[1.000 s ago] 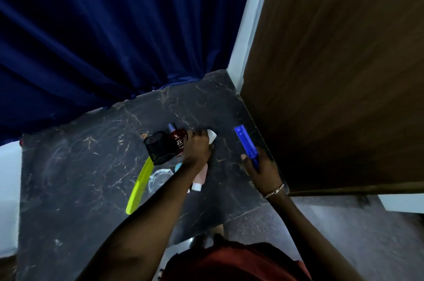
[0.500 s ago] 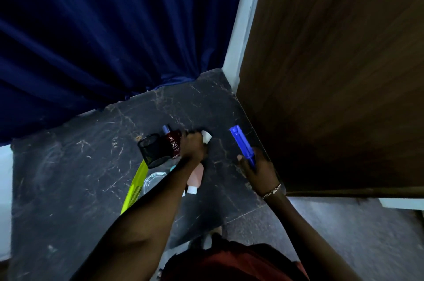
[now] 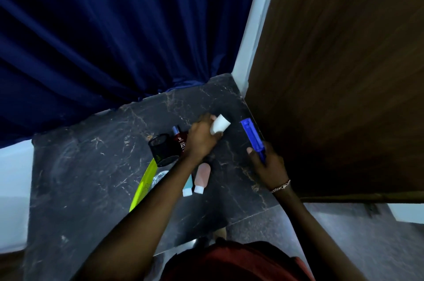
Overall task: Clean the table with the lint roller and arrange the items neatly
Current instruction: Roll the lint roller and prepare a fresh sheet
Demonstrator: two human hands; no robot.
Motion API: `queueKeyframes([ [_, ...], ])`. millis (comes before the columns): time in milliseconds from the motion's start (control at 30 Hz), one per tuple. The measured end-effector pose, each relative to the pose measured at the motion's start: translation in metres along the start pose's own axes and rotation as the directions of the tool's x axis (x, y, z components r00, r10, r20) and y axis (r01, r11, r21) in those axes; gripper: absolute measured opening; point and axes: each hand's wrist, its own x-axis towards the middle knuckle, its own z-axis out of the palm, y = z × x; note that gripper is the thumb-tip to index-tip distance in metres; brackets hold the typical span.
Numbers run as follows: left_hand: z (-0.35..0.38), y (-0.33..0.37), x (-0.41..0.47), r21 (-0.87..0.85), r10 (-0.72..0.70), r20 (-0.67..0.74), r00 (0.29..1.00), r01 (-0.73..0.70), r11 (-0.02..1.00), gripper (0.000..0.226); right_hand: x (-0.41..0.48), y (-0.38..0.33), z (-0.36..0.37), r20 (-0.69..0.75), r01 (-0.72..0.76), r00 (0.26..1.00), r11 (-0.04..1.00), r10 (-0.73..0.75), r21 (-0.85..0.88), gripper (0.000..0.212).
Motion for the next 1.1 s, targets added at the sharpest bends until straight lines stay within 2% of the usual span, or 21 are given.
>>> queueKeyframes([
  [133,-0.026,-0.002,-0.026,-0.087,0.033,-0.053,0.998,-0.037,0.996,0.057,0.006,-0.015,-0.011,0.116,0.08,0.989,0.995,-0.087,0.066,0.034],
  [300,-0.054,-0.01,-0.06,-0.148,0.01,-0.134,0.991,-0.03,0.988,0.062,0.006,-0.039,-0.018,0.207,0.184,0.956,0.974,-0.209,0.135,0.043],
  [533,-0.082,-0.029,-0.102,-0.084,0.041,-0.23,0.972,-0.062,0.995,0.052,-0.002,-0.065,-0.024,0.246,0.336,0.902,0.934,-0.356,0.118,0.038],
  [700,-0.091,-0.041,-0.121,-0.019,0.062,-0.238,0.969,-0.069,0.997,0.055,-0.005,-0.079,-0.024,0.31,0.478,0.813,0.869,-0.493,0.127,0.037],
  [833,-0.096,-0.046,-0.13,0.002,0.04,-0.264,0.964,-0.041,0.999,0.06,-0.005,-0.086,-0.018,0.412,0.516,0.759,0.852,-0.505,0.093,0.041],
  [1100,-0.104,-0.051,-0.139,-0.036,0.025,-0.294,0.956,-0.037,0.999,0.062,0.0,-0.104,-0.013,0.5,0.526,0.712,0.846,-0.493,0.087,0.04],
])
